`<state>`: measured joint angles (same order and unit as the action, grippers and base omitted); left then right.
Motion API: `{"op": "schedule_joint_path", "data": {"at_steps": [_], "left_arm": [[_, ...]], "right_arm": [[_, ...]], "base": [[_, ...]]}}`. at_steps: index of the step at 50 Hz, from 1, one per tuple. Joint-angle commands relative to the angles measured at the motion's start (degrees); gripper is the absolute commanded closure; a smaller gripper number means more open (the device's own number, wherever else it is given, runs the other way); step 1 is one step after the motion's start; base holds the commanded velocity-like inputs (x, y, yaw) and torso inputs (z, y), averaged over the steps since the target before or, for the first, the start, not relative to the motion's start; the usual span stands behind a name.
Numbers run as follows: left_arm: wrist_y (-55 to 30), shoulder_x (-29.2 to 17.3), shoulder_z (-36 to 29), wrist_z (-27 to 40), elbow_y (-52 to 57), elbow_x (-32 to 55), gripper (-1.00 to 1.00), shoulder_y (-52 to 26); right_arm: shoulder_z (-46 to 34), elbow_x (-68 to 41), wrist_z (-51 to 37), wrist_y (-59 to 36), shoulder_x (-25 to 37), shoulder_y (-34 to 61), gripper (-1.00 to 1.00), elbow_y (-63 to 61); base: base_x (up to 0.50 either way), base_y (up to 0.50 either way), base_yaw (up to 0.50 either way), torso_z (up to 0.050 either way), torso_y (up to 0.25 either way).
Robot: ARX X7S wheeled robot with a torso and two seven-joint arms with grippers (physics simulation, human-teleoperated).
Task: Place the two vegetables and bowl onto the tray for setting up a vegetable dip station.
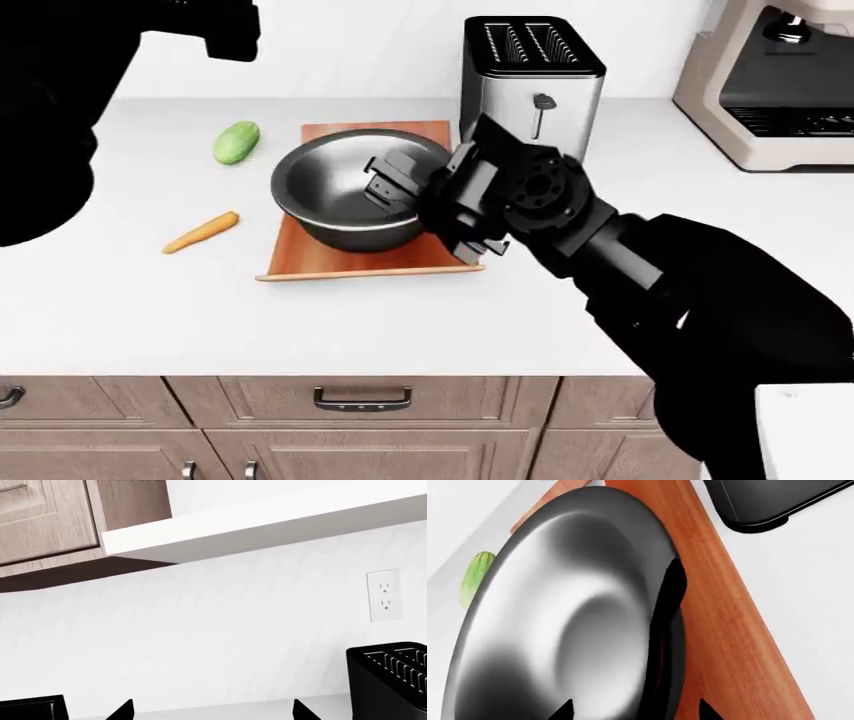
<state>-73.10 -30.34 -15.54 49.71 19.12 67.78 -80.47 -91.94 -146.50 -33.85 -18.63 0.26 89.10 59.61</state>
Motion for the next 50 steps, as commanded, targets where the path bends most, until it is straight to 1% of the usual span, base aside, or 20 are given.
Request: {"op": "schedule_joint_path", "data": {"at_steps": [1,11,15,22,25,26,27,28,30,31,32,33,35,37,38,40,41,46,48,50], "left_arm": [[-0.91,-0.27,0.57,1.45,0.67,1.67,-1.0,-0.3],[-1.52,-0.7,0.8,2.39,0.77,2.66,-1.0,-0.77],[-2.25,-0.82,1.23,3.19,0.78,3.75,-1.0,-1.4],[-2.74,-1.05,1.36,3.84,0.82,4.75,-1.0,-1.48],[-2.89,-1.39,1.68,4.11,0.77,5.28,-1.0,-1.41],[-2.84,-1.49,1.96,4.3,0.97,5.59,-1.0,-1.21],[-2.91,-1.57,2.07,4.53,1.04,5.78,-1.0,-1.18],[-3.0,-1.58,2.08,4.62,0.99,5.94,-1.0,-1.29],[-3.17,-1.52,2.27,5.05,1.06,6.5,-1.0,-1.33],[-3.24,-1.47,2.33,5.19,1.08,6.75,-1.0,-1.38],[-3.19,-1.46,2.43,5.31,1.2,6.95,-1.0,-1.27],[-3.16,-1.51,2.4,5.35,1.28,6.99,-1.0,-1.15],[-3.07,-1.56,2.53,5.54,1.4,7.24,-1.0,-0.91],[-2.96,-1.57,2.66,5.72,1.45,7.47,-1.0,-0.81],[-2.89,-1.65,2.73,5.84,1.61,7.56,-1.0,-0.56],[-2.61,-1.76,2.88,5.94,1.77,7.63,-1.0,-0.09],[-2.49,-1.77,2.88,5.95,1.78,7.61,-1.0,0.04],[-2.37,-1.62,2.07,5.79,1.71,7.2,-1.0,0.06],[-2.15,-1.58,1.87,5.61,1.71,6.97,-1.0,0.0],[-1.87,-1.56,1.73,5.39,1.67,6.78,-1.0,0.0]], "right_arm": [[0.55,0.57,-1.53,3.86,3.86,1.33,-1.0,-9.14],[4.57,4.53,-13.82,19.58,20.99,2.78,-1.0,-42.1],[5.08,5.7,-19.03,21.58,27.1,4.48,-1.0,-51.45],[1.99,9.58,-25.5,18.7,33.1,7.47,-1.0,-60.66],[1.19,12.29,-26.5,16.31,36.55,9.8,-1.0,-65.03],[1.5,13.06,-27.56,17.18,38.25,10.15,-1.0,-66.98],[0.69,15.46,-26.8,15.06,39.12,11.61,-1.0,-67.81],[0.83,18.46,-25.31,15.71,39.93,11.78,-1.0,-68.92],[0.11,24.9,-28.28,17.37,42.69,13.21,-1.0,-70.88],[-2.02,28.22,-25.19,11.69,43.1,15.87,-1.0,-71.29],[-3.72,33.52,-26.11,9.75,44.11,17.45,-1.0,-72.69],[-2.5,32.73,-26.46,12.52,45.54,16.27,-1.0,-73.29],[-4.0,38.3,-24.77,9.91,48.13,17.91,-1.0,-75.13],[-4.18,40.4,-24.26,9.9,49.98,18.14,-1.0,-75.94],[-2.38,40.96,-21.34,14.07,52.77,16.62,-1.0,-77.5],[-2.96,45.8,-25.1,13.62,55.14,17.94,-1.0,-78.08],[-2.49,46.64,-24.04,15.18,56.2,17.33,-1.0,-78.7],[-3.09,48.18,-25.01,13.73,57.95,17.86,-1.0,-79.58],[-3.5,48.92,-25.53,11.38,58.12,19.28,-1.0,-80.17],[-3.28,49.06,-25.58,11.46,58.19,19.44,-1.0,-80.25]], "base": [[0.0,0.0,0.0,0.0,0.0],[0.0,0.0,0.0,0.0,0.0],[0.0,0.0,0.0,0.0,0.0],[0.0,0.0,0.0,0.0,0.0],[0.0,0.0,0.0,0.0,0.0],[0.0,0.0,0.0,0.0,0.0],[0.0,0.0,0.0,0.0,0.0],[0.0,0.0,0.0,0.0,0.0],[0.0,0.0,0.0,0.0,0.0],[0.0,0.0,0.0,0.0,0.0],[0.0,0.0,0.0,0.0,0.0],[0.0,0.0,0.0,0.0,0.0],[0.0,0.0,0.0,0.0,0.0],[0.0,0.0,0.0,0.0,0.0],[0.0,0.0,0.0,0.0,0.0],[0.0,0.0,0.0,0.0,0.0],[0.0,0.0,0.0,0.0,0.0],[0.0,0.0,0.0,0.0,0.0],[0.0,0.5,0.0,0.0,0.0],[0.0,0.5,0.0,0.0,0.0]]}}
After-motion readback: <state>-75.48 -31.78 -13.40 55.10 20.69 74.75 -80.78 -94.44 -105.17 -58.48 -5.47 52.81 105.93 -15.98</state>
